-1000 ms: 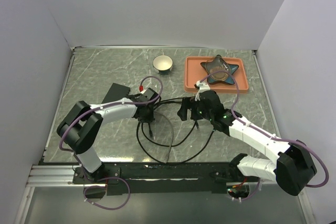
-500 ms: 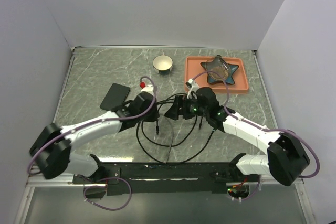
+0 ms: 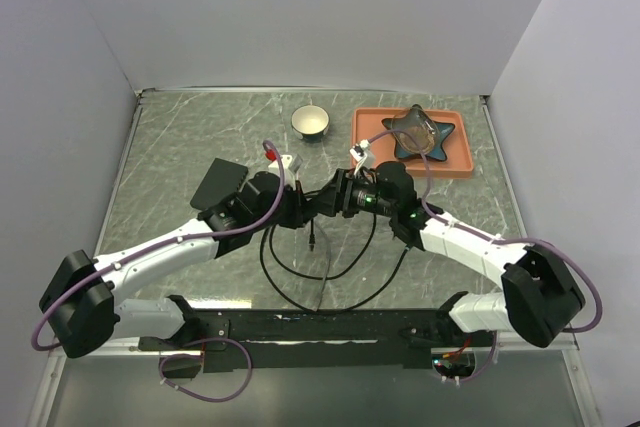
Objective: Insert the plug into the switch port
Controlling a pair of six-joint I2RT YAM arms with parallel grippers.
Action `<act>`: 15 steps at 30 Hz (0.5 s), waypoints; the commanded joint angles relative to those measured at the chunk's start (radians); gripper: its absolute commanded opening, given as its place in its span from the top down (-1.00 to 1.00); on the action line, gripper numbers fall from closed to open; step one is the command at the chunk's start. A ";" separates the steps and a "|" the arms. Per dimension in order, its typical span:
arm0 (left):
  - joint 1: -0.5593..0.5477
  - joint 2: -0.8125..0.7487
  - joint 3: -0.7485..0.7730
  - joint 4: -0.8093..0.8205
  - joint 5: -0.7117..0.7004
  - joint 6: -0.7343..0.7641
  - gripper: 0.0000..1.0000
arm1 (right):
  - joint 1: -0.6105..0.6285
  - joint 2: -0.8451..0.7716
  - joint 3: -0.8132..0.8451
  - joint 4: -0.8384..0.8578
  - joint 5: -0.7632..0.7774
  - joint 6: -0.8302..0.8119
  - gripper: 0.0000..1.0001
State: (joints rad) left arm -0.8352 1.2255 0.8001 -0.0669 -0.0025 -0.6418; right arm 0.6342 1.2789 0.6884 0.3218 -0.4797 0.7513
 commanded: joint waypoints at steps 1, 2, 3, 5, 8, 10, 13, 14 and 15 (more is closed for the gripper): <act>-0.008 -0.035 -0.010 0.087 0.053 0.016 0.98 | -0.005 0.028 0.028 0.082 0.013 0.043 -0.26; -0.010 -0.038 -0.015 0.093 0.058 0.021 0.98 | -0.004 0.031 0.025 0.085 0.022 0.046 -0.18; -0.010 -0.050 -0.016 0.099 0.064 0.022 0.98 | -0.004 0.036 0.023 0.098 0.024 0.054 0.10; -0.012 -0.060 -0.024 0.107 0.082 0.030 0.97 | -0.005 0.046 0.025 0.111 0.024 0.069 0.37; -0.013 -0.075 -0.039 0.134 0.110 0.042 0.92 | -0.005 0.062 0.034 0.117 0.023 0.080 0.85; -0.018 -0.086 -0.050 0.150 0.121 0.048 0.88 | -0.005 0.063 0.039 0.111 0.032 0.080 1.00; -0.021 -0.106 -0.061 0.160 0.121 0.057 0.85 | -0.007 0.045 0.030 0.115 0.053 0.076 1.00; -0.021 -0.112 -0.062 0.164 0.121 0.060 0.85 | -0.008 0.033 0.025 0.111 0.059 0.071 1.00; -0.021 -0.121 -0.065 0.164 0.119 0.062 0.84 | -0.010 0.025 0.025 0.105 0.067 0.068 1.00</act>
State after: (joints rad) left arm -0.8261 1.1671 0.7326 -0.0246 0.0055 -0.6006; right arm 0.6296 1.3308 0.6872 0.3664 -0.4862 0.8253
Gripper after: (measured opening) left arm 0.075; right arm 0.008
